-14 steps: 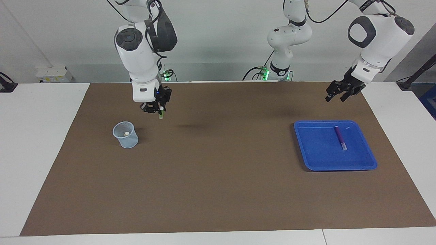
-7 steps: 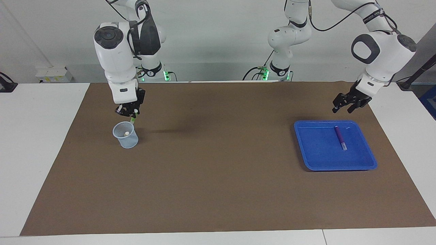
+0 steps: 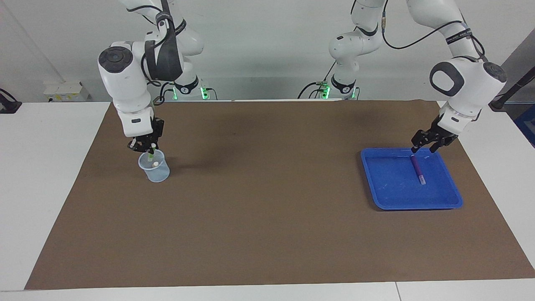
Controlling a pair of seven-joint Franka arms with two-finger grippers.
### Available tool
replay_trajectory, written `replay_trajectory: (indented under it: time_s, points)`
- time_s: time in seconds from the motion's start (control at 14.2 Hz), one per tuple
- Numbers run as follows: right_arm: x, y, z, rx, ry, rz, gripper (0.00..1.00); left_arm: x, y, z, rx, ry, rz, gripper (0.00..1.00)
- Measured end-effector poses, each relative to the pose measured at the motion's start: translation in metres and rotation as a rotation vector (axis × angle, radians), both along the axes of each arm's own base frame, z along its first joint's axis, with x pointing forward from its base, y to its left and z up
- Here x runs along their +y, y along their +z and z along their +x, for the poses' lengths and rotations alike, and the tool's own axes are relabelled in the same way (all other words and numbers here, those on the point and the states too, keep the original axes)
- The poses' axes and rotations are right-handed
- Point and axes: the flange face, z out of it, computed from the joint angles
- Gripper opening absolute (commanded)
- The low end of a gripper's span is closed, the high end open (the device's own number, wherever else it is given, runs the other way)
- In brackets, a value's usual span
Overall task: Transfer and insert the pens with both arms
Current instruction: 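Lower the green pen into the clear cup with the right gripper, then reach the left gripper to the purple pen while the right gripper releases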
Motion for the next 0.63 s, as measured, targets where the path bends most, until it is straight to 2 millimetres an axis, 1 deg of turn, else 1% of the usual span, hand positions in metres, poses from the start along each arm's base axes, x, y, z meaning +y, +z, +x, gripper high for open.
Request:
replay_trajectory:
  time_s: [0.14,0.21,0.28,0.35,0.49,0.56,0.63]
  points:
    - [0.001,-0.005,-0.003,0.002,0.003,0.0,0.0,0.003,-0.019,0.006,-0.01,-0.014,0.008,0.77]
    - [0.002,-0.008,-0.004,0.001,0.005,0.0,0.06,0.004,-0.029,0.009,-0.015,-0.023,0.013,0.77]
    - [0.002,-0.01,-0.005,0.002,0.006,0.001,0.23,0.007,-0.038,0.011,-0.019,-0.028,0.017,0.77]
    - [0.002,-0.012,-0.006,0.003,0.006,0.0,0.53,0.009,-0.047,0.013,-0.021,-0.031,0.02,0.77]
    - [0.0,-0.012,-0.007,0.003,0.002,0.0,0.75,0.015,-0.062,0.015,-0.026,-0.038,0.026,0.77]
    - [-0.002,-0.012,-0.007,0.001,0.0,0.0,0.93,0.017,-0.068,0.016,-0.028,-0.039,0.029,0.76]
    - [-0.003,-0.011,-0.008,-0.001,-0.002,0.0,0.99,0.018,-0.072,0.016,-0.028,-0.04,0.03,0.73]
